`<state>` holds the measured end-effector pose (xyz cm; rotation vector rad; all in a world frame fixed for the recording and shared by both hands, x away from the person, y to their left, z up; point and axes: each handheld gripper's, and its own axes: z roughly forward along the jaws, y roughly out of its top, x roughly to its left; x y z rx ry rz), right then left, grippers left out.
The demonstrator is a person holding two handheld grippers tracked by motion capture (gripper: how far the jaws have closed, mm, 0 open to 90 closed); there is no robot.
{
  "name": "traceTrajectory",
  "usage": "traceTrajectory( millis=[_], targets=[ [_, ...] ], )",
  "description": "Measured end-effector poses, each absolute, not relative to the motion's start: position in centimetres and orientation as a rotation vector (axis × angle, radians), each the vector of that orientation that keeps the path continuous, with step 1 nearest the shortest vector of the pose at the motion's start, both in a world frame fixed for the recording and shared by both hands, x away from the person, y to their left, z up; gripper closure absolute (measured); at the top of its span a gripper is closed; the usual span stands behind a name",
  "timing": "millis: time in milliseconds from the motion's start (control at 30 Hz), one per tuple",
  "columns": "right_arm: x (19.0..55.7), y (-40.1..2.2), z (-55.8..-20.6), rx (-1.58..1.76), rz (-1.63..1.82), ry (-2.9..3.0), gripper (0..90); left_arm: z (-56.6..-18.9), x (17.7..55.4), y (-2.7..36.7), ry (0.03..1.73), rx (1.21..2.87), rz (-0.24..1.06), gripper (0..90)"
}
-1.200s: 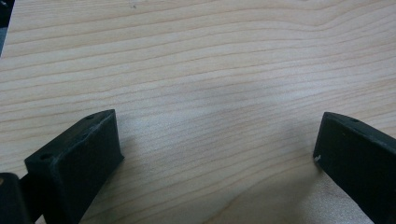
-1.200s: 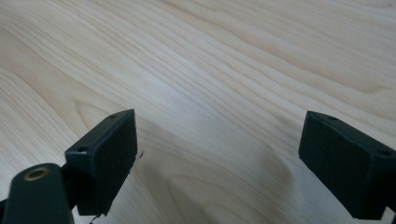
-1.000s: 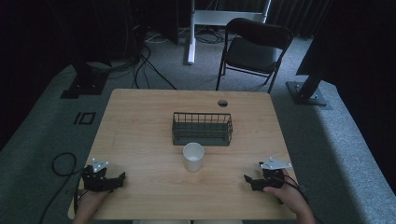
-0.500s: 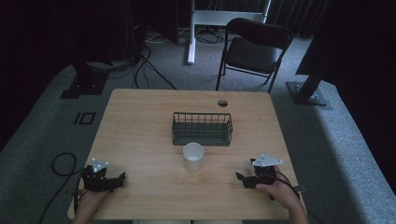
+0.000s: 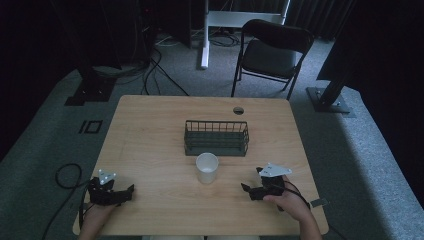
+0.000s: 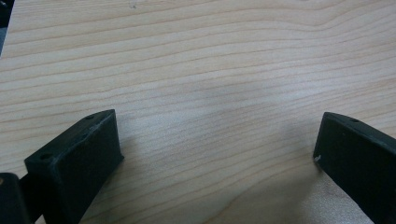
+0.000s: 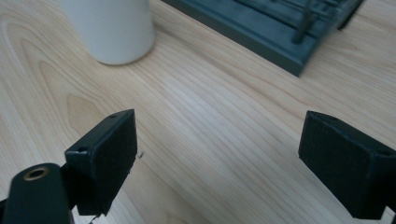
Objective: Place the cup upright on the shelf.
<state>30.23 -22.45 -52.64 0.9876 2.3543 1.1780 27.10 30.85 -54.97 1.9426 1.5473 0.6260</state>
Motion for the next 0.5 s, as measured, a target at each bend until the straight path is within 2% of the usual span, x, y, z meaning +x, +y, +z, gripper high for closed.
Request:
traceTrajectory(
  millis=[500],
  targets=[
    [30.7, -18.3, -52.4, 0.905, 1.255, 2.384, 11.4, -55.0, 27.1, 30.8, 1.547, 1.943, 0.626, 0.9]
  ],
)
